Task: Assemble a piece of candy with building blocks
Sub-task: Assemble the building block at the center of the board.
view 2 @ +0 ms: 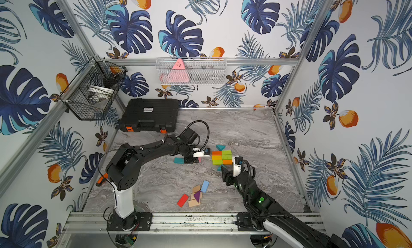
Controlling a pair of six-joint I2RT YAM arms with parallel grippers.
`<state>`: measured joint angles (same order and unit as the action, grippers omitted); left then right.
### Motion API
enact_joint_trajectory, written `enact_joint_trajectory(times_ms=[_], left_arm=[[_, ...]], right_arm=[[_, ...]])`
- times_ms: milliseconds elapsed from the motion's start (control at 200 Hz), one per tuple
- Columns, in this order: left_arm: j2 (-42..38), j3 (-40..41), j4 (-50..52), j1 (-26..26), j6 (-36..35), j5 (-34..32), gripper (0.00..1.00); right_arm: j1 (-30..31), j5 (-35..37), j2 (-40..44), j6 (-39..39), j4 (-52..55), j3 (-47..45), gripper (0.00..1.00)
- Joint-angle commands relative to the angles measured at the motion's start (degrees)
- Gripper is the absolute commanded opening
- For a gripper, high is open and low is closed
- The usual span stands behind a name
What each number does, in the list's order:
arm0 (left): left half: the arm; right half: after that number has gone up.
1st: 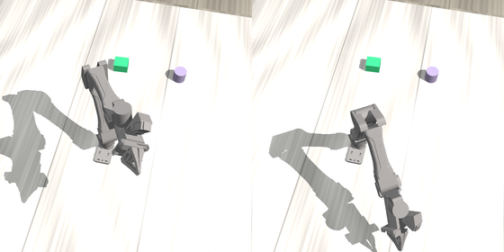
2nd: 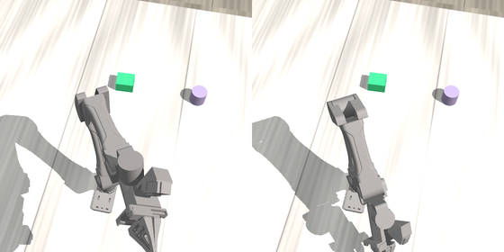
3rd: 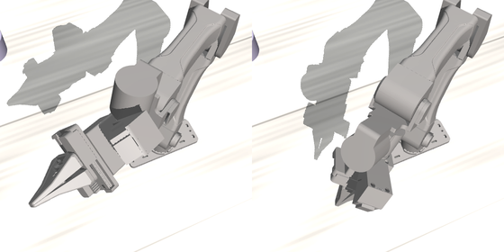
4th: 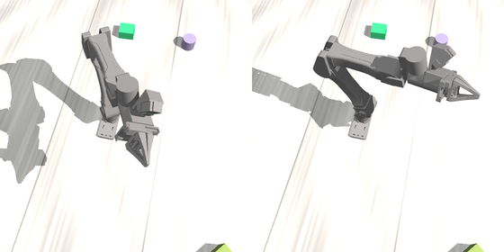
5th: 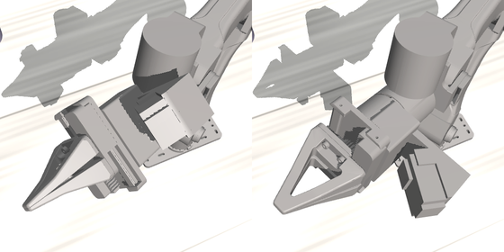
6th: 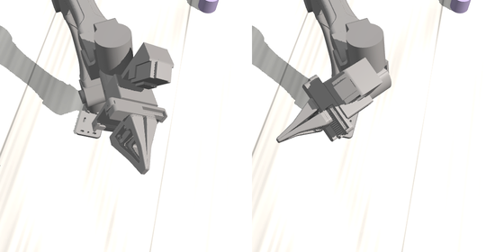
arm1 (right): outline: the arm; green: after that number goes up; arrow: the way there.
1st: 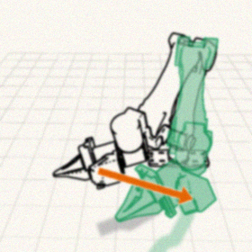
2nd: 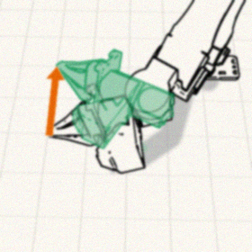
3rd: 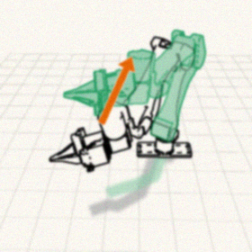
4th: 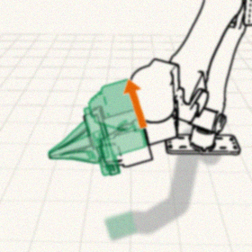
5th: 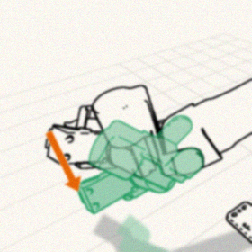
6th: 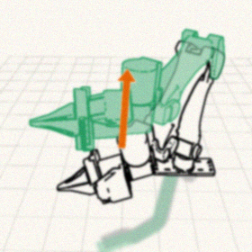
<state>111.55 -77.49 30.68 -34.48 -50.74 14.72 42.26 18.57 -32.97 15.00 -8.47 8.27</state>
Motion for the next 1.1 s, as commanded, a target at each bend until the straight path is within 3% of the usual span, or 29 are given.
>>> enact_joint_trajectory(times_ms=[0,205,1096], left_arm=[[0.41,1.02,0.79,0.64,-3.72,0.92,0.00],[1.67,4.64,-2.66,1.13,-5.29,-2.73,0.00],[-0.02,7.31,-2.00,4.75,-6.47,-5.39,0.01]], right_arm=[[0.01,0.02,-0.31,0.38,-2.32,0.61,0.69],[0.01,0.04,0.72,0.51,-2.51,0.09,0.68],[-0.03,-0.85,-3.13,0.42,-3.57,1.04,0.68]])
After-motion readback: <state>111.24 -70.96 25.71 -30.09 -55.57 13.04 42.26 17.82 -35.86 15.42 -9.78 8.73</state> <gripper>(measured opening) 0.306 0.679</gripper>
